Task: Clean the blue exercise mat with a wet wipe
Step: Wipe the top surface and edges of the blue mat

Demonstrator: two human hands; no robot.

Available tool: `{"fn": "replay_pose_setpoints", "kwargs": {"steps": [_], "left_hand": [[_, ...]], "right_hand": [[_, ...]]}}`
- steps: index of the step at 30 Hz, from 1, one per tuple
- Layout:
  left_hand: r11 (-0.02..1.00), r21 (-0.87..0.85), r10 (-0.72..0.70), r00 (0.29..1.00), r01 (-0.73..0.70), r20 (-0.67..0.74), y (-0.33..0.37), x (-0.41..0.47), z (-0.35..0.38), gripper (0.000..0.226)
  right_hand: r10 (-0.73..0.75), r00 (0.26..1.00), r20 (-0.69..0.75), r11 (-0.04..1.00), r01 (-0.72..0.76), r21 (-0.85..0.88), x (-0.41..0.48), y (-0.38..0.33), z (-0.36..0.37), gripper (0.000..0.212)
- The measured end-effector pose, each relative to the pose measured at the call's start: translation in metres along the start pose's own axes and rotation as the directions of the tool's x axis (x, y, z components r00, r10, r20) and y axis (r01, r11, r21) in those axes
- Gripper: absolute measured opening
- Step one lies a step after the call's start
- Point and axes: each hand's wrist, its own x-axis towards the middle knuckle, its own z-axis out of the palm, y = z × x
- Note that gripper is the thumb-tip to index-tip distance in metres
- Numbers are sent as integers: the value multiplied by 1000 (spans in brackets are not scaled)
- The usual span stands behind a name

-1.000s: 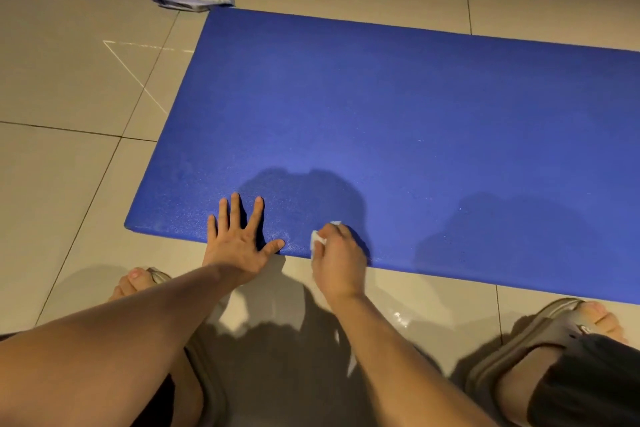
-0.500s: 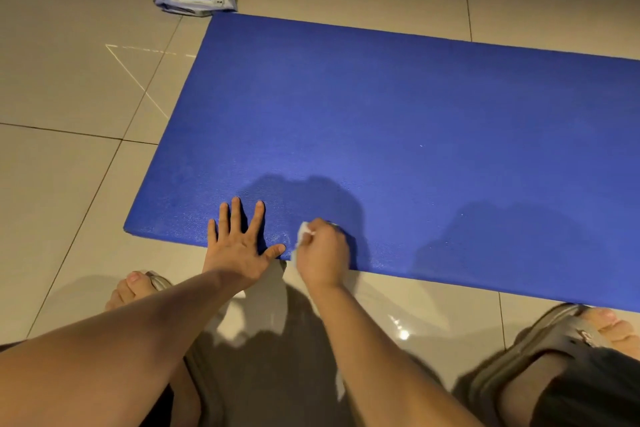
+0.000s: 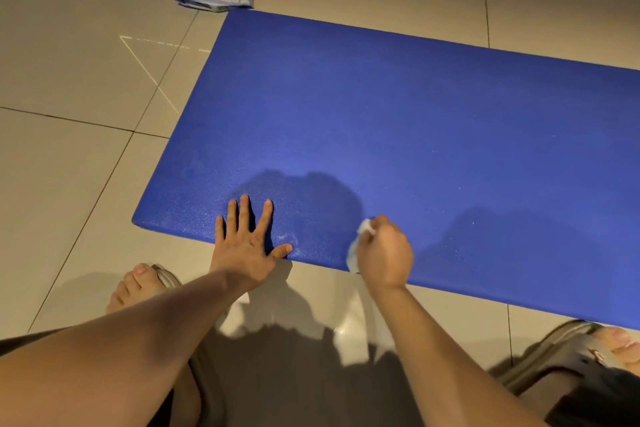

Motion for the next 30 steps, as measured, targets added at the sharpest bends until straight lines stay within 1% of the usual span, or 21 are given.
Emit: {"fn": "replay_pose_setpoints", "kwargs": {"steps": [2, 4, 6, 7, 9, 10, 11, 12, 13, 14, 15, 16, 17, 18, 19, 21, 23, 25, 27, 28, 30], "left_hand": [[1000, -10, -4, 1000, 4, 3, 1, 0, 0, 91], [1000, -29, -8, 1000, 8, -10, 2, 0, 0, 92], [1000, -17, -12, 1000, 12, -10, 3, 0, -3, 92], [1000, -7, -14, 1000, 14, -2, 4, -1, -4, 92], [999, -30, -21, 1000, 21, -1, 5, -2, -8, 92], [998, -59, -18, 999, 17, -31, 6, -3, -10, 93], [996, -89, 0, 996, -9, -92, 9, -6, -12, 93], [991, -109, 52, 984, -71, -173, 13, -9, -15, 91], [980, -109, 136, 957, -169, -258, 20, -13, -16, 86], [956, -92, 235, 913, -280, -333, 29, -17, -15, 79], [924, -70, 326, 870, -376, -370, 40, -21, -12, 74], [893, -49, 404, 844, -448, -354, 53, -25, -8, 73], [872, -24, 460, 836, -488, -299, 66, -30, -3, 73], [870, 1, 480, 846, -493, -231, 78, -33, 3, 75], [882, 22, 467, 869, -470, -160, 86, -36, 10, 78], [914, 43, 406, 911, -404, -67, 93, -39, 18, 90], [927, 78, 371, 927, -367, -59, 96, -37, 17, 104], [945, 126, 312, 948, -302, -70, 97, -28, 10, 104], [967, 174, 203, 976, -188, -75, 98, -16, 0, 102], [976, 160, 159, 985, -146, -71, 100, -11, -4, 102], [992, 32, 123, 990, -121, -74, 107, -5, -10, 107]], "right_hand": [[-76, 995, 65, 997, 77, -2, -6, -33, 17, 11], [-132, 983, 127, 991, 135, -14, -7, -58, 26, 14], [-175, 965, 195, 984, 176, 14, -4, -66, 25, 18], [-195, 960, 201, 981, 190, 43, -2, -63, 19, 18], [-215, 967, 136, 976, 208, 66, 6, -42, -1, 16], [-206, 975, 81, 978, 202, 48, 14, -25, -14, 16], [-189, 981, 38, 982, 188, 6, 23, -6, -28, 16], [-169, 985, 23, 984, 170, -60, 34, 14, -42, 17], [-142, 989, 42, 977, 147, -156, 44, 32, -58, 20], [-106, 991, 85, 955, 125, -269, 53, 48, -72, 30], [-56, 988, 143, 919, 107, -378, 61, 60, -84, 46], [-5, 978, 209, 876, 105, -471, 67, 71, -95, 66], [43, 961, 274, 834, 117, -539, 71, 79, -103, 88], [87, 937, 338, 807, 133, -575, 75, 85, -107, 106], [124, 908, 401, 796, 151, -586, 75, 91, -109, 119], [158, 867, 472, 793, 173, -584, 72, 99, -103, 132], [156, 870, 468, 779, 183, -600, 70, 102, -96, 135], [147, 875, 461, 763, 196, -616, 70, 99, -93, 135], [146, 874, 463, 753, 205, -625, 71, 96, -93, 135], [146, 874, 464, 753, 206, -625, 71, 96, -93, 135], [152, 871, 467, 755, 203, -624, 72, 95, -92, 137]]}}
